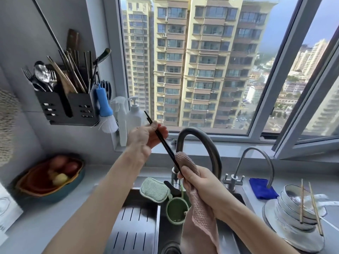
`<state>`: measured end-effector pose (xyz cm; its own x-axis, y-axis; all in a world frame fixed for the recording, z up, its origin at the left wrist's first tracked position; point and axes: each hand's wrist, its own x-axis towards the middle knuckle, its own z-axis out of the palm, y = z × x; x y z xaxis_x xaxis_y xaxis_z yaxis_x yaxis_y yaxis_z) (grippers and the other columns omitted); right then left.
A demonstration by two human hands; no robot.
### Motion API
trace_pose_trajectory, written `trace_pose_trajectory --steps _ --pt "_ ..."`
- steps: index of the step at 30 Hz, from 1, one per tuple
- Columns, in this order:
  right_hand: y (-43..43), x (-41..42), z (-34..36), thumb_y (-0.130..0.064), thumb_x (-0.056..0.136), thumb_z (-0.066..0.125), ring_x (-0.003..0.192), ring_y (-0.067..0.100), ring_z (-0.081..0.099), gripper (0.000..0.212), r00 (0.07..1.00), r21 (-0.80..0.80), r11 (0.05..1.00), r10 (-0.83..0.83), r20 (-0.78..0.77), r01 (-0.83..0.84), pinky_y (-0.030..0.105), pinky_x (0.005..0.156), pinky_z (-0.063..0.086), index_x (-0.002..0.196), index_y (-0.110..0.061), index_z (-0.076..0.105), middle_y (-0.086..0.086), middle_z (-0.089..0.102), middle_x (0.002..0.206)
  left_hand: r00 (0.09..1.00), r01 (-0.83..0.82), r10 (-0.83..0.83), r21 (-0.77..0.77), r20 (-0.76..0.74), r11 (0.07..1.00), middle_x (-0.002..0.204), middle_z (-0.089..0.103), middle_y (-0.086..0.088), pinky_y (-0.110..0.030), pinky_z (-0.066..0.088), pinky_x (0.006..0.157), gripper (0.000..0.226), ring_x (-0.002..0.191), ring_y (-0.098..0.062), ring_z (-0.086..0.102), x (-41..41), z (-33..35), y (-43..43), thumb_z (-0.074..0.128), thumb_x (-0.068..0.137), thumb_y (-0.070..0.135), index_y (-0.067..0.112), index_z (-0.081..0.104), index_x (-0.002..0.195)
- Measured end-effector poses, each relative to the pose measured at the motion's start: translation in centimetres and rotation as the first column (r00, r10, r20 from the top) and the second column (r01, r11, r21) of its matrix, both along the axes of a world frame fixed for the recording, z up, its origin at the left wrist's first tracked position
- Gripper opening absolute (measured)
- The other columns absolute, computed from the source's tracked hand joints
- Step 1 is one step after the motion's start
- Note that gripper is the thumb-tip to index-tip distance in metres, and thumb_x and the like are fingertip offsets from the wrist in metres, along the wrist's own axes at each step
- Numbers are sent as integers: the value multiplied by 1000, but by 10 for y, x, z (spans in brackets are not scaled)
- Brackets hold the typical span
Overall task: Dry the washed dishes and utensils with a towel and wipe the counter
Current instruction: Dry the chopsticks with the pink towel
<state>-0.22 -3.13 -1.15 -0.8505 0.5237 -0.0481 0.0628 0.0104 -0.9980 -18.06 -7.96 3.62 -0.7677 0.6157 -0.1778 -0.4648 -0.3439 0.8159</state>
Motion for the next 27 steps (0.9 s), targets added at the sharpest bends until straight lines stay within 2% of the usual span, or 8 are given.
trace_pose_trajectory --steps 5,9,11,14,17,19,22,27 --pt "4 7 -4 -19 98 50 45 6 40 22 996 84 996 12 88 -19 17 45 33 83 -5 59 -5 47 51 999 -31 32 -33 43 999 54 67 -10 -35 60 60 12 48 -19 67 -12 -12 -3 62 86 6 -1 62 75" --pt "6 6 -8 -18 97 53 46 3 41 27 981 233 970 22 195 -68 17 49 34 70 -14 52 -7 48 53 993 -118 118 -15 26 993 54 68 -9 -36 59 69 13 48 -18 67 -40 -9 -20 66 82 9 2 62 73" --pt "13 -3 0 -22 98 51 48 5 49 30 981 376 926 -70 179 -2 22 54 42 68 -14 52 -6 54 54 990 -142 142 -4 20 990 54 68 -9 -34 60 59 12 48 -18 67 -47 -7 -25 65 83 9 1 60 75" --pt "19 -22 24 -37 100 40 60 14 61 37 979 559 812 -205 1 170 33 67 48 74 -15 55 -2 63 63 992 -129 129 10 0 992 56 68 -11 -32 58 50 12 51 -20 68 -47 -4 -29 64 83 8 -2 59 81" --pt "5 -56 33 -40 101 33 68 16 58 31 994 719 694 -96 58 25 35 67 45 77 -27 49 -4 60 72 998 -53 53 -5 -32 999 58 69 -12 -33 59 53 13 52 -21 68 -33 -2 -24 61 86 8 -3 60 80" --pt "-5 -77 23 -36 100 38 69 19 58 25 991 685 723 -7 135 -88 36 68 45 79 -26 46 -3 60 73 996 -78 79 29 -28 996 58 68 -11 -33 60 57 13 51 -20 68 -28 3 -21 59 88 6 -3 60 79" --pt "-8 -90 10 -23 98 47 55 5 43 28 1000 630 777 15 10 -18 24 57 35 71 -18 43 -6 48 61 990 -115 119 50 -79 992 61 70 -9 -29 60 58 14 54 -17 68 -32 6 -29 57 90 8 0 61 79" --pt "-17 -101 16 -11 98 46 62 -9 51 27 988 567 822 39 -147 52 12 61 37 79 -27 53 -16 52 66 948 36 -78 -139 -310 990 82 70 -11 -25 57 66 16 72 -18 65 -17 -23 -38 56 91 14 3 67 89"
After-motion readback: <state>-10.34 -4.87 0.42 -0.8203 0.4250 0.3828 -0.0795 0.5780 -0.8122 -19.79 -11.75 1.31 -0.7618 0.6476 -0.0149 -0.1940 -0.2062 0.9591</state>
